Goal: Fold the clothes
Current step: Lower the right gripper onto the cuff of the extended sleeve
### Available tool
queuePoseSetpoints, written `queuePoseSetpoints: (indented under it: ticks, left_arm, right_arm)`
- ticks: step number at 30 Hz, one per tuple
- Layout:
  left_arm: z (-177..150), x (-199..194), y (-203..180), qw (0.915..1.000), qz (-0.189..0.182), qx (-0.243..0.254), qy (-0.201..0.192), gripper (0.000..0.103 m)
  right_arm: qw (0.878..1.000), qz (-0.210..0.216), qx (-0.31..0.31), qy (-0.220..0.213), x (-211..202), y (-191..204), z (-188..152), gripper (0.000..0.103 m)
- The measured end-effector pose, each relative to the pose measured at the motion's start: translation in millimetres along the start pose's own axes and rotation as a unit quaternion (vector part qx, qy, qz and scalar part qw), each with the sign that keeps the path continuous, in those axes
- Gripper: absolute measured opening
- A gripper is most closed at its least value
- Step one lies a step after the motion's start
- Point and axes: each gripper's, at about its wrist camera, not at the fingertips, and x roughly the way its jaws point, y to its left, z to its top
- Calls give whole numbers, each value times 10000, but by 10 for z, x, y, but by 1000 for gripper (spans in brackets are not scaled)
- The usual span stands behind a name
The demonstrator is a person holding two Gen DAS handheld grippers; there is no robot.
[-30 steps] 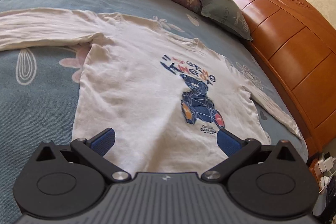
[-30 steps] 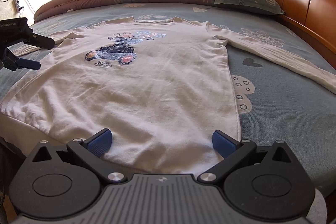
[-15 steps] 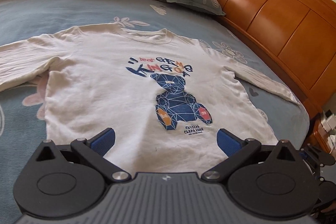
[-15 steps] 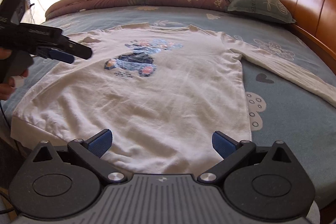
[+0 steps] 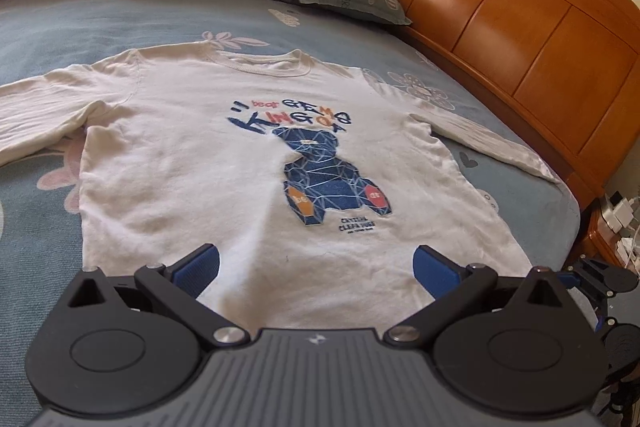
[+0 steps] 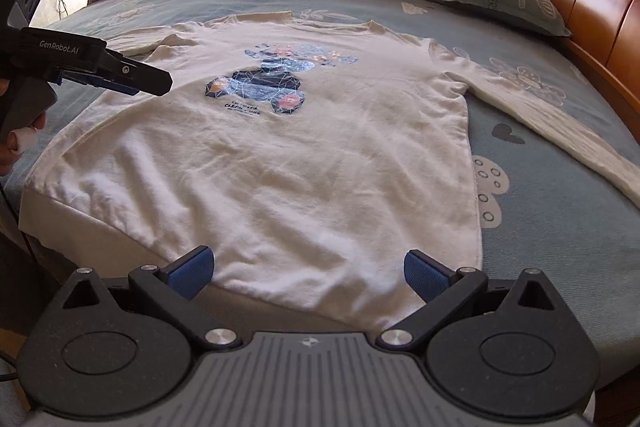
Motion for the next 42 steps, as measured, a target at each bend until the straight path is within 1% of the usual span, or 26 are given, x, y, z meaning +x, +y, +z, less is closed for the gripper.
queuePoseSetpoints:
  ticks: [1, 4, 5, 8, 10, 13, 16, 18, 20, 21, 22, 25, 27, 28, 31, 34, 37, 42]
  left_arm:
    - [-3, -17, -64, 9999, -87, 93, -12, 102]
    - [-60, -8, -271, 9983, -389, 428, 68, 102]
    - [-90, 14, -331, 9976, -430, 530, 139, 102]
    - [-163, 94, -443, 9959, -352, 760, 341, 102]
    - [-178, 127, -462, 9956, -301, 788, 405, 102]
    - [-189, 145, -451, 9959, -297, 731, 447, 102]
    - [-202, 155, -457, 9958, -227, 754, 468, 102]
    - [-210, 162, -460, 9956, -191, 778, 490, 102]
    - [-212, 150, -456, 9956, -199, 773, 481, 102]
    - [-210, 140, -454, 9958, -209, 763, 464, 102]
    - [-206, 125, -450, 9959, -224, 755, 443, 102]
    - [-186, 95, -444, 9962, -259, 731, 390, 102]
    - [-176, 87, -448, 9963, -288, 717, 380, 102]
    - [-176, 87, -450, 9962, -309, 714, 384, 102]
    - [-183, 93, -452, 9960, -359, 705, 407, 102]
    - [-190, 106, -434, 9962, -334, 666, 448, 102]
    - [-182, 106, -407, 9966, -349, 583, 458, 102]
    - [-173, 85, -399, 9969, -366, 559, 417, 102]
  right_arm:
    - [9999, -77, -84, -69, -27, 21, 6, 103]
    - [9974, -480, -515, 134, 45, 129, -2, 103]
    - [9973, -475, -540, 116, 45, 121, -25, 103]
    - [9975, -471, -425, 295, -51, 45, -16, 103]
    - [9950, -564, -821, 102, -188, 87, -45, 103]
    - [9828, -512, -1752, 260, -142, 341, -157, 103]
    - [9617, -454, -2669, 419, -93, 597, -270, 103]
    - [9460, -774, -3110, 491, 100, 750, -375, 103]
    - [9385, -1220, -3193, 477, 246, 801, -410, 103]
    - [9381, -1408, -3131, 464, 249, 801, -390, 103]
    - [9413, -1402, -3047, 385, 196, 789, -353, 103]
    - [9526, -1329, -2737, -93, -138, 685, -172, 103]
    - [9589, -1406, -2436, -377, -314, 555, -12, 103]
    - [9639, -1384, -2236, -408, -354, 482, 62, 103]
    - [9768, -1283, -1680, -354, -350, 283, 198, 103]
    - [9843, -1146, -1304, -318, -307, 182, 223, 103]
    - [9894, -974, -1055, -212, -289, 146, 229, 103]
    - [9923, -858, -884, -118, -375, 107, 264, 103]
